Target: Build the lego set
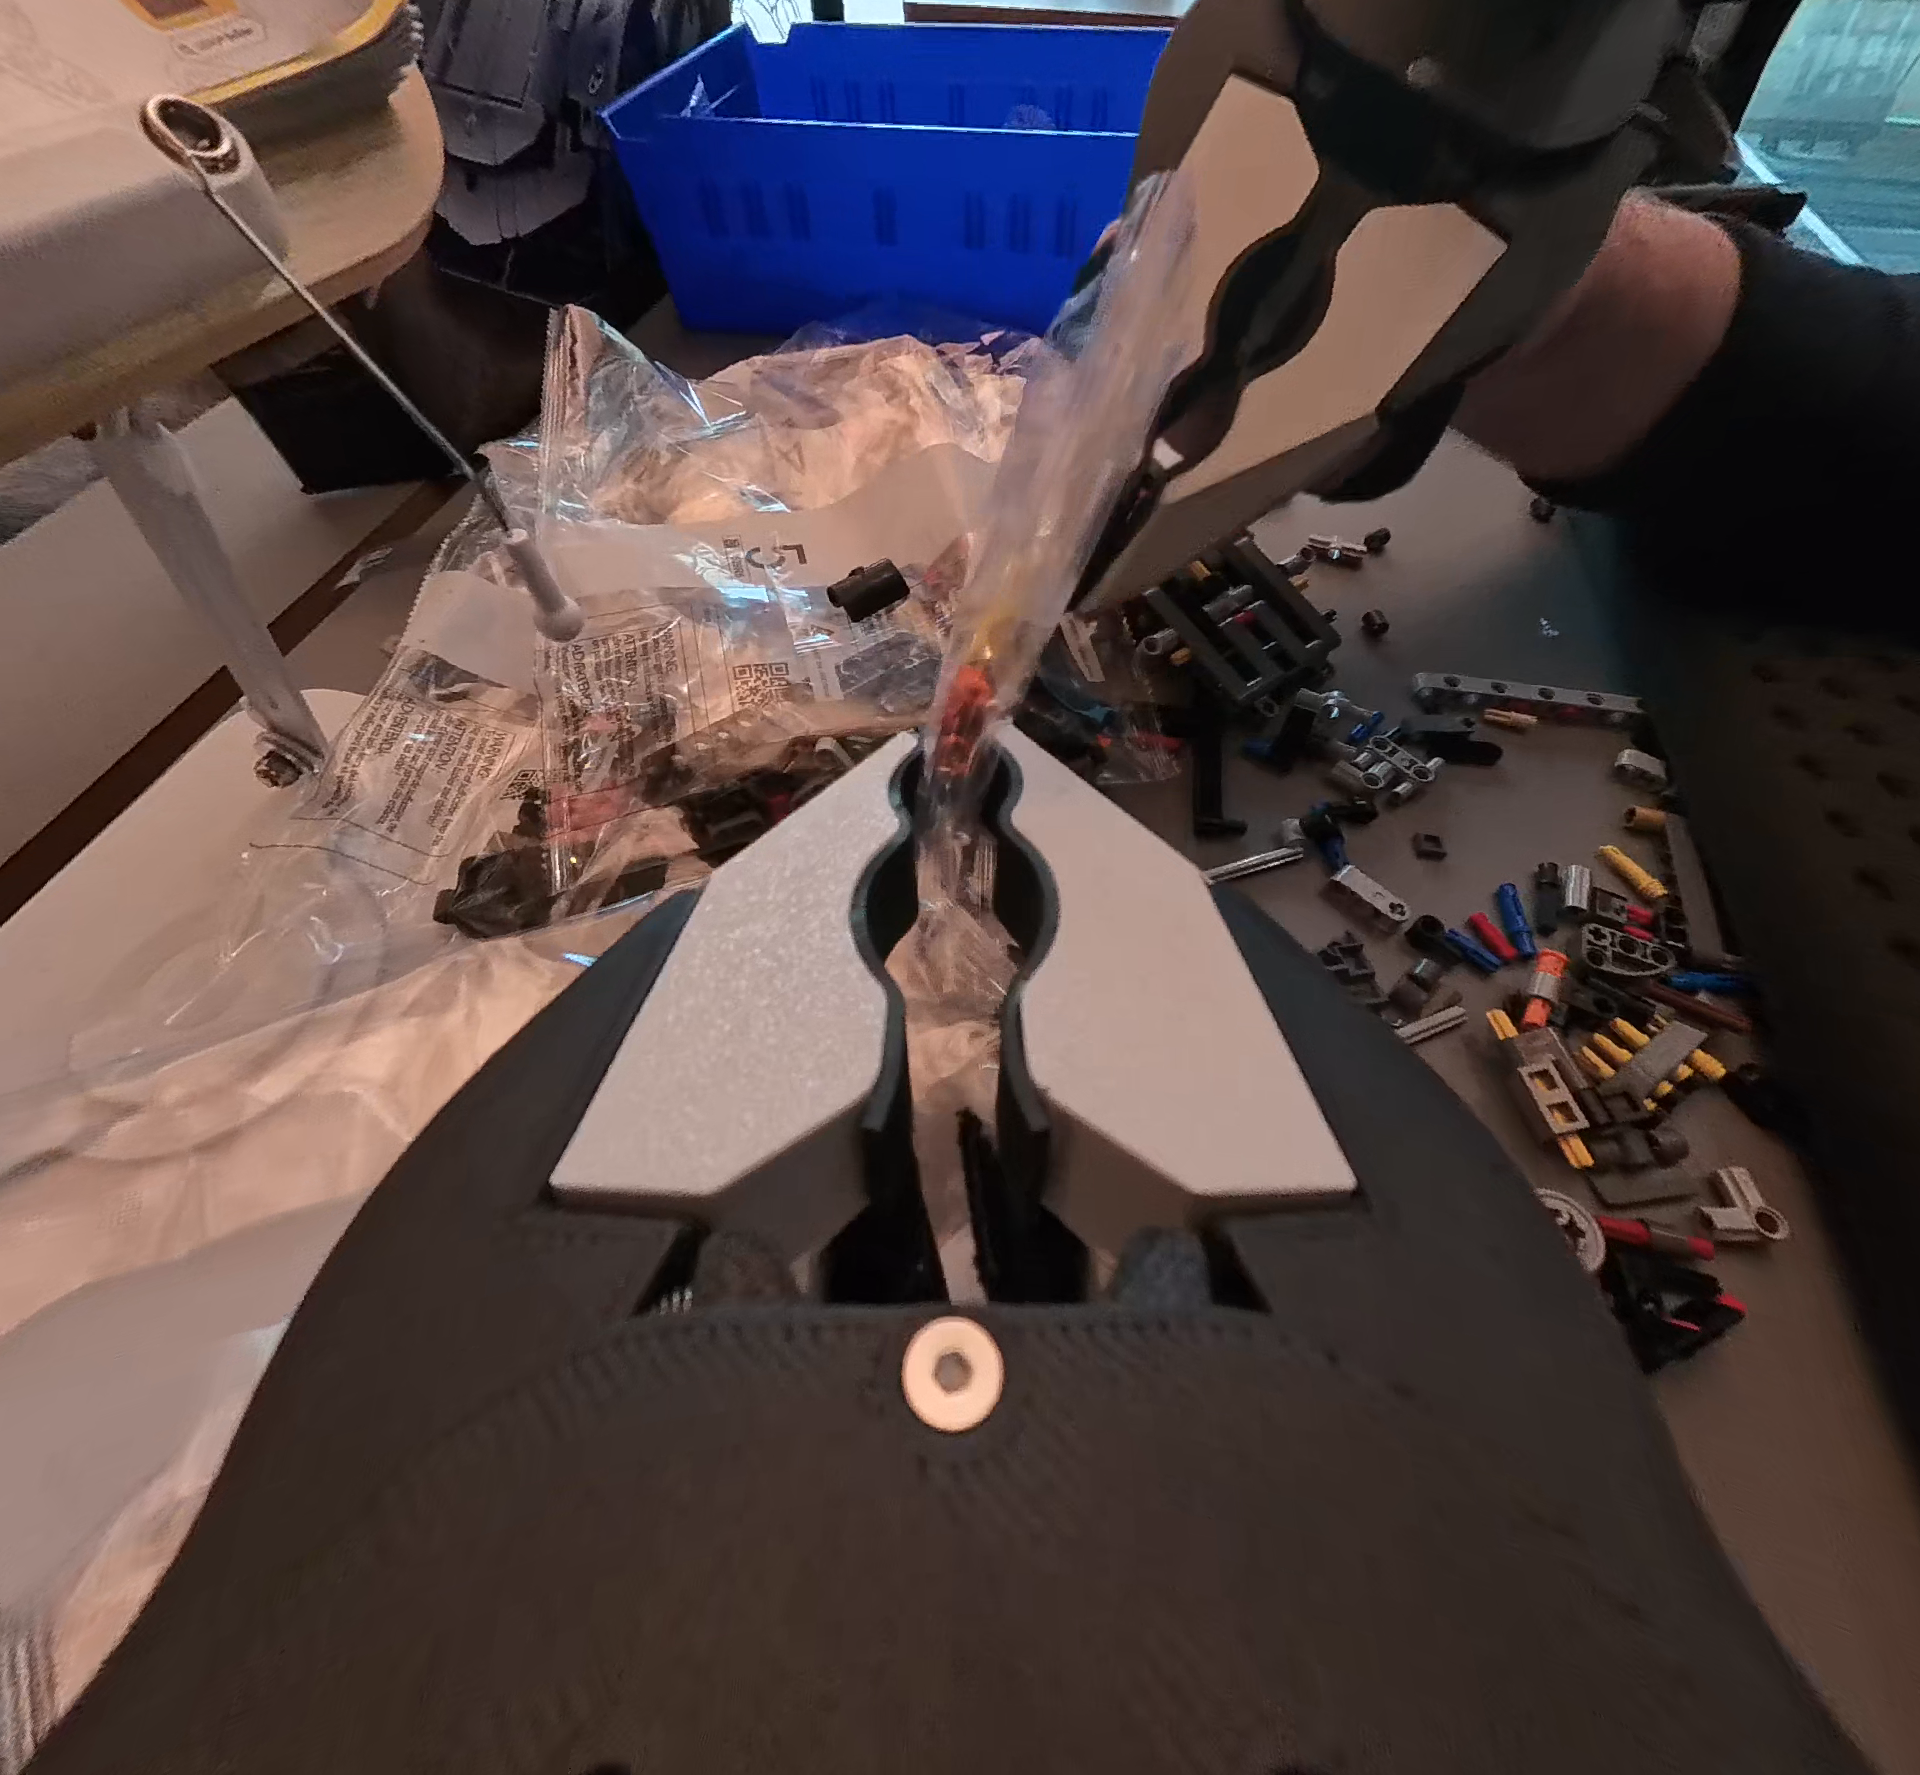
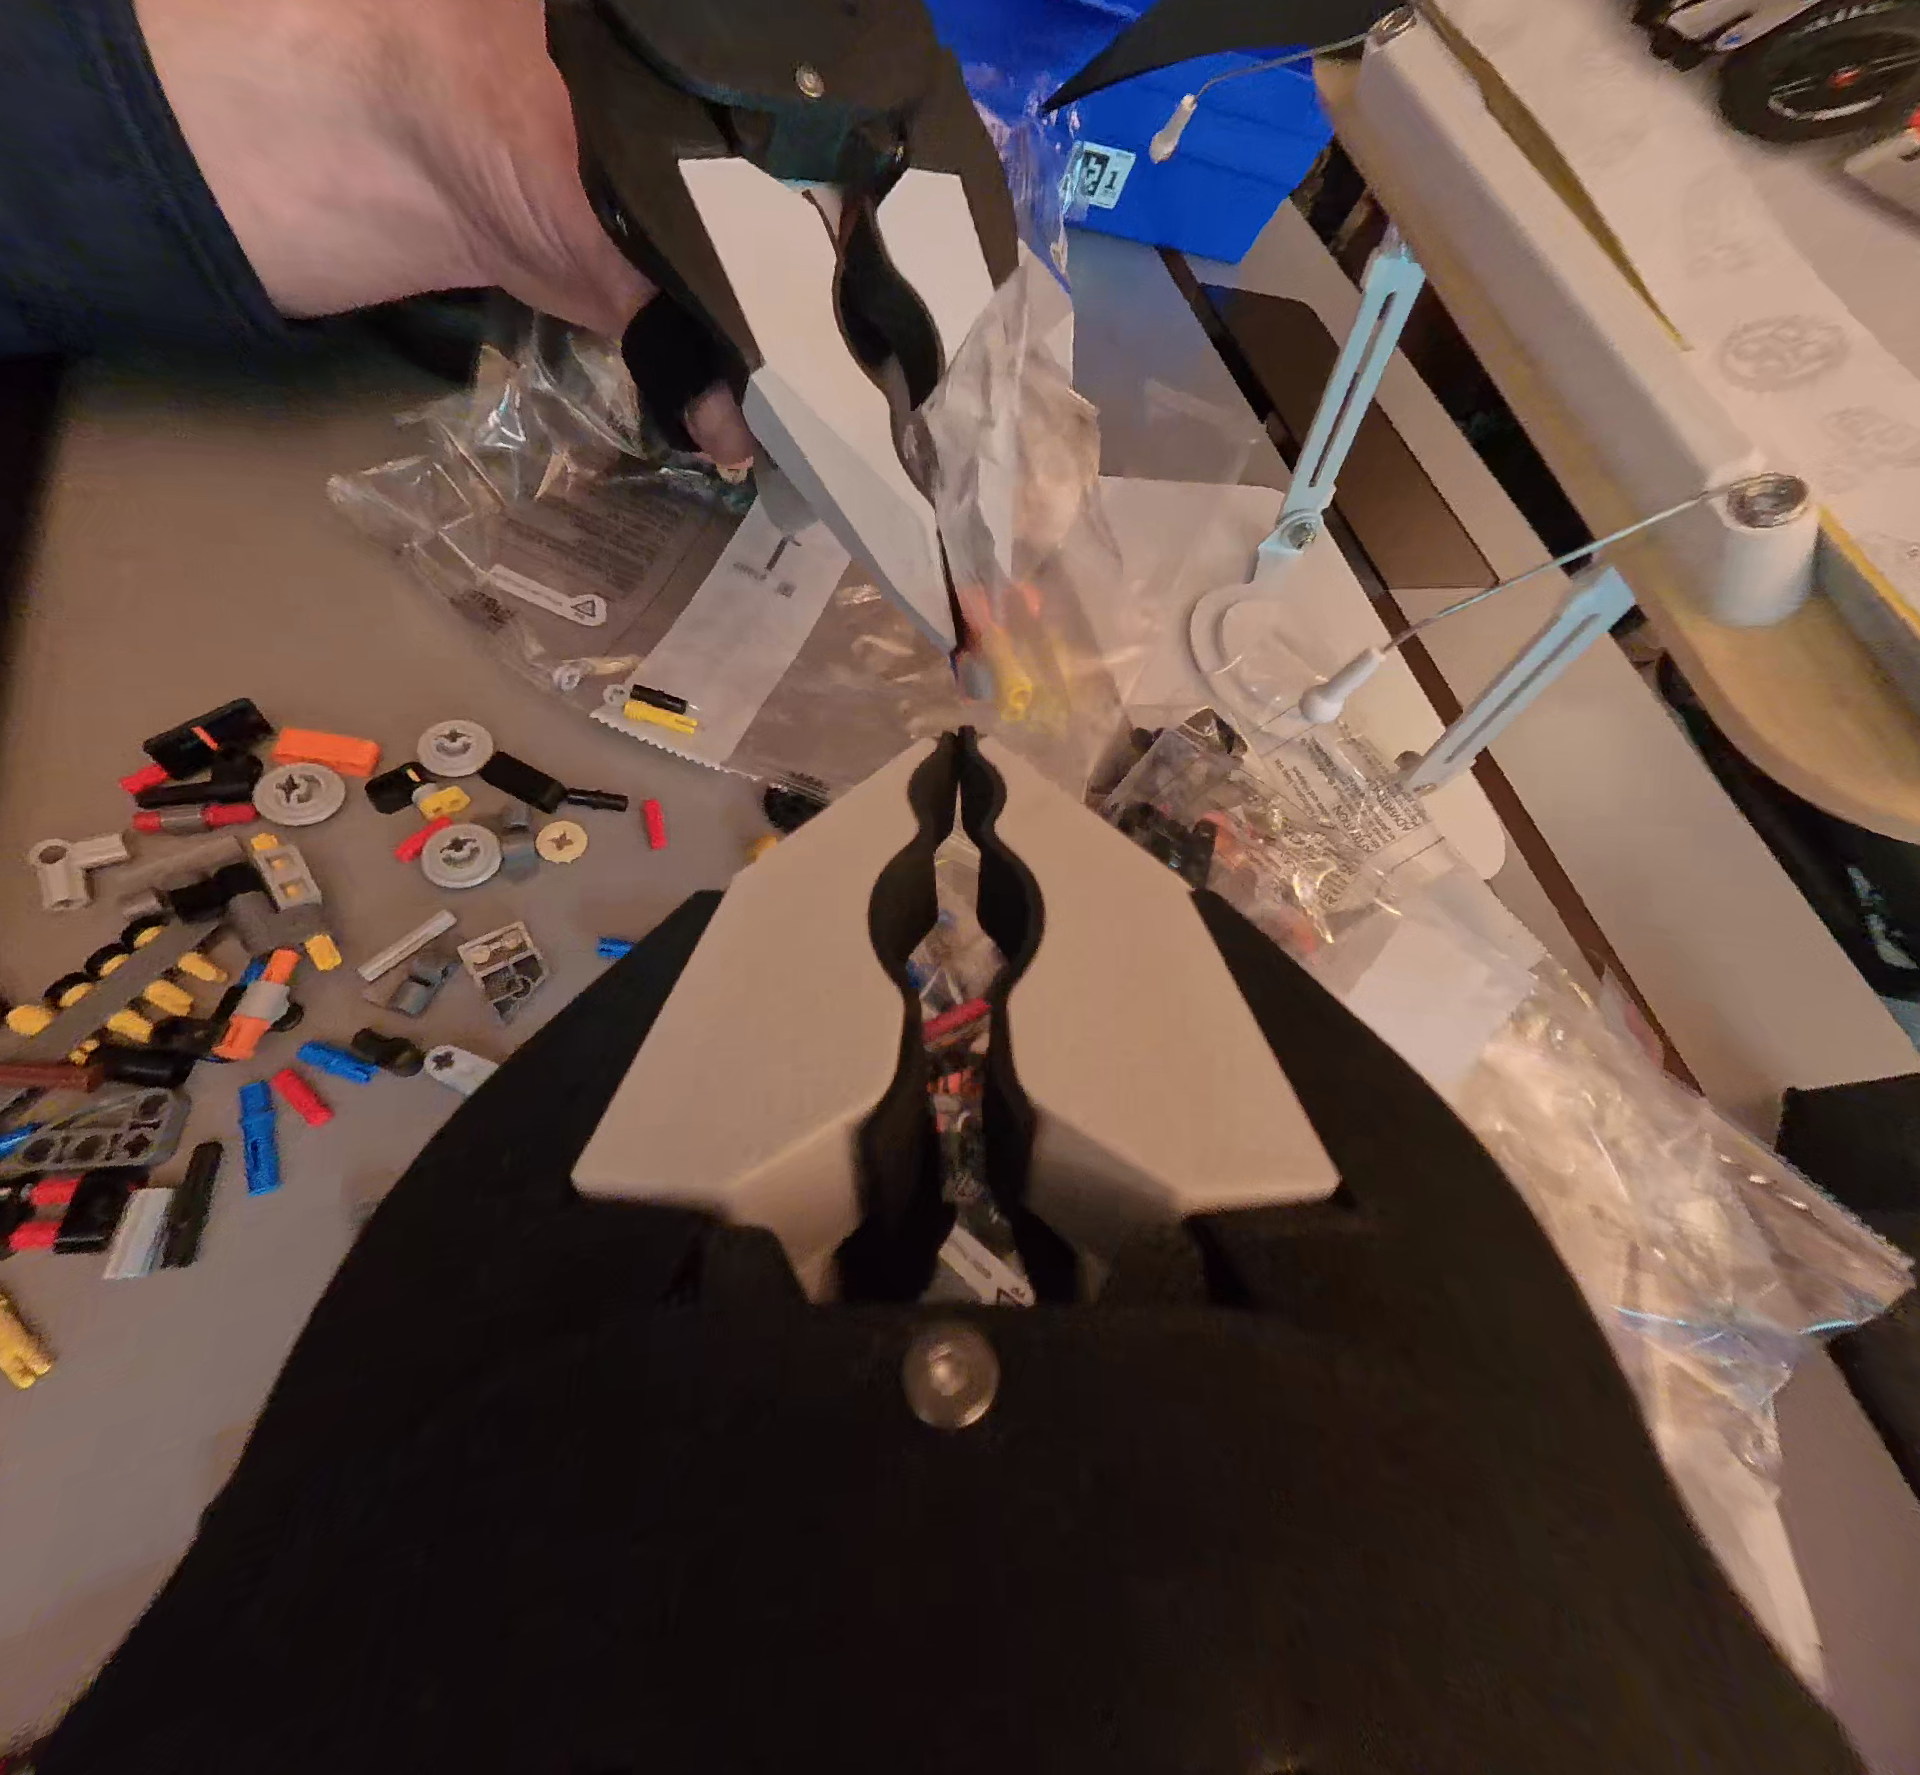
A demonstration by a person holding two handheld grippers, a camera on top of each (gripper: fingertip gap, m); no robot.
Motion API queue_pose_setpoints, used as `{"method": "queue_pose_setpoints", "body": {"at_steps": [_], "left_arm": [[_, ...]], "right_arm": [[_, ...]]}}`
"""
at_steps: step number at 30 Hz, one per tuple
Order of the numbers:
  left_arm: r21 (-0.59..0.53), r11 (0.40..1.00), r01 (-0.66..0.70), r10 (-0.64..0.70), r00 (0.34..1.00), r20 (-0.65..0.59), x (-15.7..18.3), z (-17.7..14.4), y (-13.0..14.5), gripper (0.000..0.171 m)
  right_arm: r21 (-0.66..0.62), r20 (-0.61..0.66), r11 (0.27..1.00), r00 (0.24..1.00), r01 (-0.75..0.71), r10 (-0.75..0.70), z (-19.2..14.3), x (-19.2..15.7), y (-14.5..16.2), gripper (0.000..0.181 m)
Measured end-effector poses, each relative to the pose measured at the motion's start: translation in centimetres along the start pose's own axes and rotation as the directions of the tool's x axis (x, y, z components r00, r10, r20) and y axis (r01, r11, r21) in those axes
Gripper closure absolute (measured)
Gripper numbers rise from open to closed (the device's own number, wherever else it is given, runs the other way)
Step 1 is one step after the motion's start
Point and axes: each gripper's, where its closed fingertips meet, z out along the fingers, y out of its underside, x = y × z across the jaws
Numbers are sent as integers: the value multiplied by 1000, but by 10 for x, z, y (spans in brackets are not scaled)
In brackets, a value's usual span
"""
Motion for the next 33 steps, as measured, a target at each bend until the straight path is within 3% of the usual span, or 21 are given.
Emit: {"method": "queue_pose_setpoints", "body": {"at_steps": [12, 15, 19, 23, 33], "left_arm": [[-18, 1000, -9, 9, 1000, -29, 6, 4, 4, 167], [-39, 999, -3, 3, 1000, -8, 2, 4, 7, 166], [-4, 1000, 15, -15, 999, 29, -7, -1, 3, 167], [3, 1000, 22, -22, 999, 47, -11, -3, 1, 167], [19, 1000, 9, -10, 999, 36, -8, -3, -2, 167]], "right_arm": [[134, -96, 990, 993, -48, 61, -20, 23, -20, 181], [92, -62, 995, 998, -26, 32, -16, 14, -16, 181], [-1, 182, 999, 982, -49, 48, -7, -28, -1, 168], [-172, 309, 982, 951, 78, -21, 14, -65, 33, 163], [-277, 393, 943, 917, 187, -66, 45, -101, 55, 165]]}}
